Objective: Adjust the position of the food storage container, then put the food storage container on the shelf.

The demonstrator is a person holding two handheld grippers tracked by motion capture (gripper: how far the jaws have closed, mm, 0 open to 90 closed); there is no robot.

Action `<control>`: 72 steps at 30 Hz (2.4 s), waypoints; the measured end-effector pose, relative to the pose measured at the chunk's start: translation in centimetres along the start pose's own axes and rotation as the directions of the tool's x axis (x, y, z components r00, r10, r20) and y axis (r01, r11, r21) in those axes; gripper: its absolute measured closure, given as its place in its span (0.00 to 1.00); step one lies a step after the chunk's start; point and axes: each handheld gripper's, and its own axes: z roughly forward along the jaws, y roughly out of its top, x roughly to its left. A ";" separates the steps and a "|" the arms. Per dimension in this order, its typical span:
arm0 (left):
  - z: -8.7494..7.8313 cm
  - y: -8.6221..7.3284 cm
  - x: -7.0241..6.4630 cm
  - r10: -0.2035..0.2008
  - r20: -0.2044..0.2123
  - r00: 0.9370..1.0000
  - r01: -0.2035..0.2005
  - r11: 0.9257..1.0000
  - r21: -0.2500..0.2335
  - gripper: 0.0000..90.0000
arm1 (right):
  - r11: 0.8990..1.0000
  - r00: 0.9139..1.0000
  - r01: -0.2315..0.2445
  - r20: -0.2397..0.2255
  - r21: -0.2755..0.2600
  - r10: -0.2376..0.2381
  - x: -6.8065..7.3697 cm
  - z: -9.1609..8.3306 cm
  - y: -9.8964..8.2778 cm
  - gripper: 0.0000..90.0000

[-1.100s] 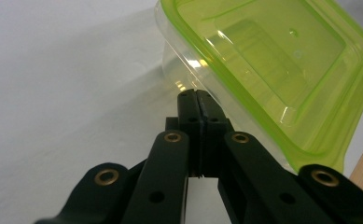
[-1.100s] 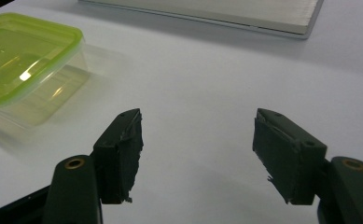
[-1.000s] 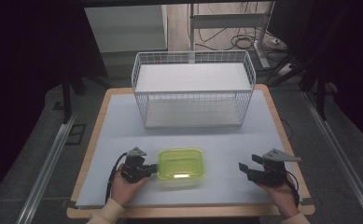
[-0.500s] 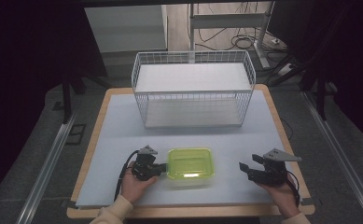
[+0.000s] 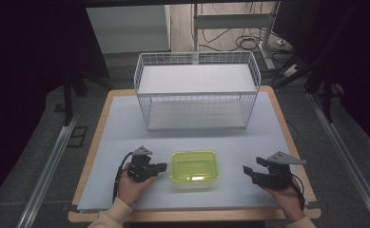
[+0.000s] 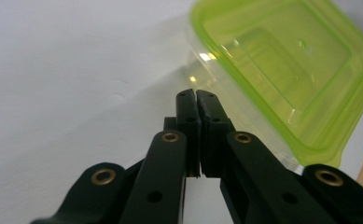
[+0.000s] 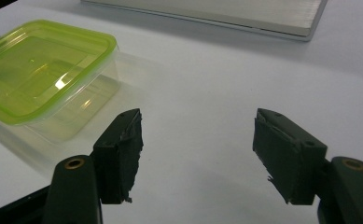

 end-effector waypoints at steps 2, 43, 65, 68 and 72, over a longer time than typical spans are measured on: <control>-0.7 -0.2 0.4 -0.025 0.003 1.000 0.025 0.999 -0.023 0.91 | 1.000 1.000 -0.001 -0.002 0.003 0.001 -0.1 0.1 0.0 0.37; -0.1 1.0 0.0 -0.167 0.210 0.963 0.164 0.986 0.033 0.50 | 0.974 0.909 -0.172 -0.357 0.149 0.215 1.7 4.5 3.3 0.47; 1.2 0.9 0.1 -0.213 0.238 0.948 0.197 0.976 0.087 0.72 | 0.927 0.847 -0.227 -0.408 0.300 0.340 2.5 8.1 3.3 0.73; 1.3 0.9 0.0 -0.219 0.243 0.945 0.204 0.975 0.086 0.75 | 0.922 0.843 -0.229 -0.410 0.312 0.349 2.6 8.4 3.2 0.75; 1.4 0.8 0.0 -0.233 0.254 0.939 0.217 0.972 0.089 0.77 | 0.914 0.834 -0.251 -0.408 0.317 0.371 2.5 8.3 3.2 0.78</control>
